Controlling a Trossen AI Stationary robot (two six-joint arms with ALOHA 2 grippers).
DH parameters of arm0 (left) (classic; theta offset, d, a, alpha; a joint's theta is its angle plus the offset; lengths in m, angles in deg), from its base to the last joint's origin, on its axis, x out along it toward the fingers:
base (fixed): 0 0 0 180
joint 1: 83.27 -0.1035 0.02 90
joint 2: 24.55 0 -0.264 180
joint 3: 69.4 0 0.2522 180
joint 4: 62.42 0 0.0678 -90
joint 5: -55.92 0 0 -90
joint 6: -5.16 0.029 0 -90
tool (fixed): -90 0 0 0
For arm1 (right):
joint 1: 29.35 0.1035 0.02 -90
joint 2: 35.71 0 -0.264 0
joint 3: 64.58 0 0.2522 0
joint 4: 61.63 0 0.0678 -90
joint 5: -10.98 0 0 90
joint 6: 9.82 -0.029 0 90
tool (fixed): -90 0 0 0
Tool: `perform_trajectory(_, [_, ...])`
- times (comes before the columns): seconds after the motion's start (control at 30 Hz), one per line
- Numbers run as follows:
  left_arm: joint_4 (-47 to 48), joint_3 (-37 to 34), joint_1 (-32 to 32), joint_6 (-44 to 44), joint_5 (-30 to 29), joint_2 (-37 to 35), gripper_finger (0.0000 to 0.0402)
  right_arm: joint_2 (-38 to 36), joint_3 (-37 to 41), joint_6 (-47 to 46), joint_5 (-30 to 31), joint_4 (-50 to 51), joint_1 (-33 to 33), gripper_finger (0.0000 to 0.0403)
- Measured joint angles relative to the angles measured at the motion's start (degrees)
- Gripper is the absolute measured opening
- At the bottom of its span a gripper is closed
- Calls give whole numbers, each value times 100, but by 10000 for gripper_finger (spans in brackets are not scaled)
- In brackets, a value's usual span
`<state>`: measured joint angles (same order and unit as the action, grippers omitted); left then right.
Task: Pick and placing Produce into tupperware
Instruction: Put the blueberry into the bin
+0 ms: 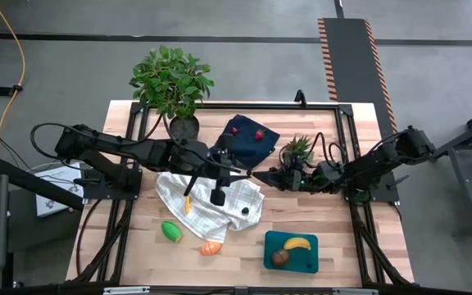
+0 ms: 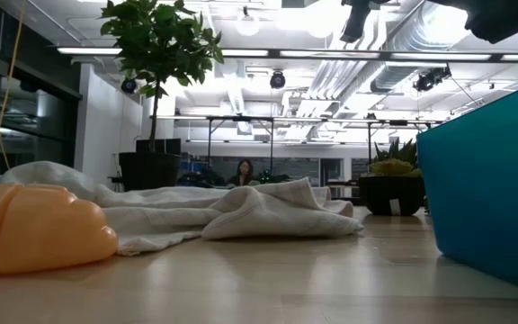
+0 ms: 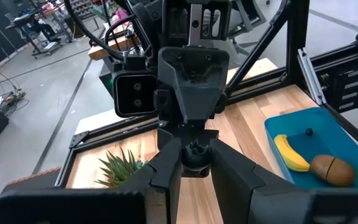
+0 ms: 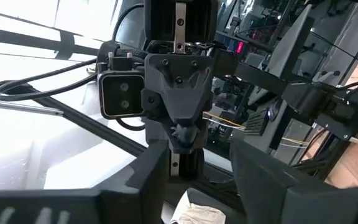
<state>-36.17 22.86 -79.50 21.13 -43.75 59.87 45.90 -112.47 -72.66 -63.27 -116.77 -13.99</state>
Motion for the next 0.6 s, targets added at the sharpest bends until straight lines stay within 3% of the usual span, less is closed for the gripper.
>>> perform_trajectory(0.17, [0, 0, 0, -9, 0, 0, 72, 0, 0, 126, 7, 0, 0, 181])
perform_trajectory(0.6, [-216, 0, 0, -17, 85, 2, 72, 0, -3, 178, -149, -204, -95, 165])
